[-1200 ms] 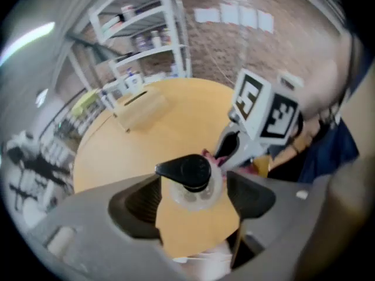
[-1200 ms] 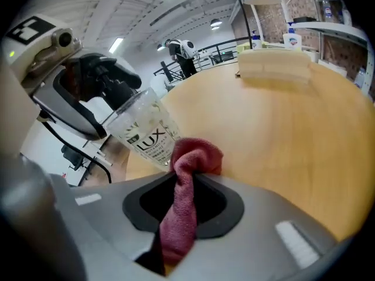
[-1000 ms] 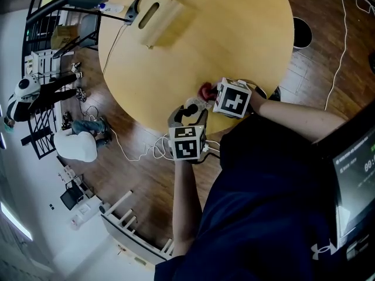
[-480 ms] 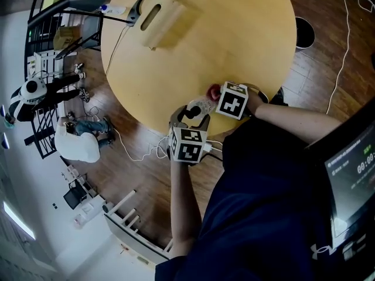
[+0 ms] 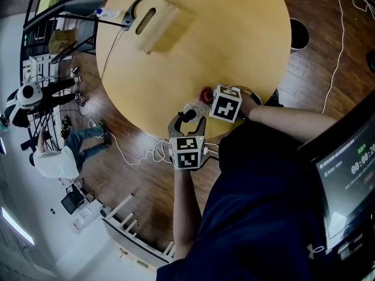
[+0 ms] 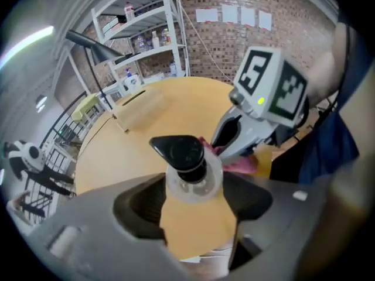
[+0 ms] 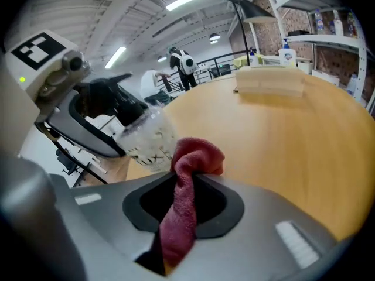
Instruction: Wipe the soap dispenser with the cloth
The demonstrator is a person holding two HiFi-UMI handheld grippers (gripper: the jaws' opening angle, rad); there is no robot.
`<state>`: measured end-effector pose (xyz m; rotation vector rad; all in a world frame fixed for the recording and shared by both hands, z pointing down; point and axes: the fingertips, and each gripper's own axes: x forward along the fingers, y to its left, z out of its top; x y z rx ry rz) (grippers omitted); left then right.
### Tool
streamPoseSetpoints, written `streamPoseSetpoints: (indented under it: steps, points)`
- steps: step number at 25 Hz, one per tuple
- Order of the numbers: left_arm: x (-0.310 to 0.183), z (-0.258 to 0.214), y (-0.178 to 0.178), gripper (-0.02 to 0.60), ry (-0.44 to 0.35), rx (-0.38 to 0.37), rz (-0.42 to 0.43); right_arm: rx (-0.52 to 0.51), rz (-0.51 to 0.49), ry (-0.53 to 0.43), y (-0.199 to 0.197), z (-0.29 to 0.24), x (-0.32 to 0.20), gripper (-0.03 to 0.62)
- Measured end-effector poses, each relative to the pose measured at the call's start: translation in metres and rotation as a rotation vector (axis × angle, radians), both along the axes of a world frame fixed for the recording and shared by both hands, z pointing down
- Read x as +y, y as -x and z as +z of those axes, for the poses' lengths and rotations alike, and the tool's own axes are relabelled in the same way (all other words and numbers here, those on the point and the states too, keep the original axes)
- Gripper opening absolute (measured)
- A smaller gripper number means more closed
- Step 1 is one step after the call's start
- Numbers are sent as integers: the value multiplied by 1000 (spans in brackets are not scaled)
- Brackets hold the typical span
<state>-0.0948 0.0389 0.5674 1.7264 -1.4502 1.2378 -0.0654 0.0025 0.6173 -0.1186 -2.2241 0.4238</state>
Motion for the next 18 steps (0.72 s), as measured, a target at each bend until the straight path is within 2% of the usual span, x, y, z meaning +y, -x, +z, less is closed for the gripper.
streamPoseSetpoints:
  steps: [2,4,6,8,10,11,12,13,14,15,18]
  points:
    - [1,2,-2,305,0,-13,99,53,-1,8,-2,17,2,83]
    - [0,3,-4,305,19,-21,184,64,0,16,-4,19,1,84]
    - [0,3,-4,308,43,-9,197,42,7,25,-7,9,0,84]
    - [-1,-2,-2,321,51,36,94,-6,6,17,-6,-11,1,84]
    - [-4,-12,-7,341,32,120,-70,-64,-15,-17,-5,-34,1,84]
    - [-6,-13,-8,341,27,140,-130,-87,-27,-39,-4,-43,1,84]
    - [-7,-11,-7,339,28,126,-156,-101,-38,-60,-4,-48,1,84]
    - [-7,-8,-4,330,32,88,-148,-107,-46,-77,-4,-48,2,84]
    - [-7,-5,-2,305,39,48,-118,-104,-51,-86,-4,-44,2,84]
    - [-8,-3,-1,307,45,23,-77,-93,-50,-87,-3,-37,1,84]
    - [-11,-1,-2,305,56,16,68,-25,-37,-72,0,-8,-5,84]
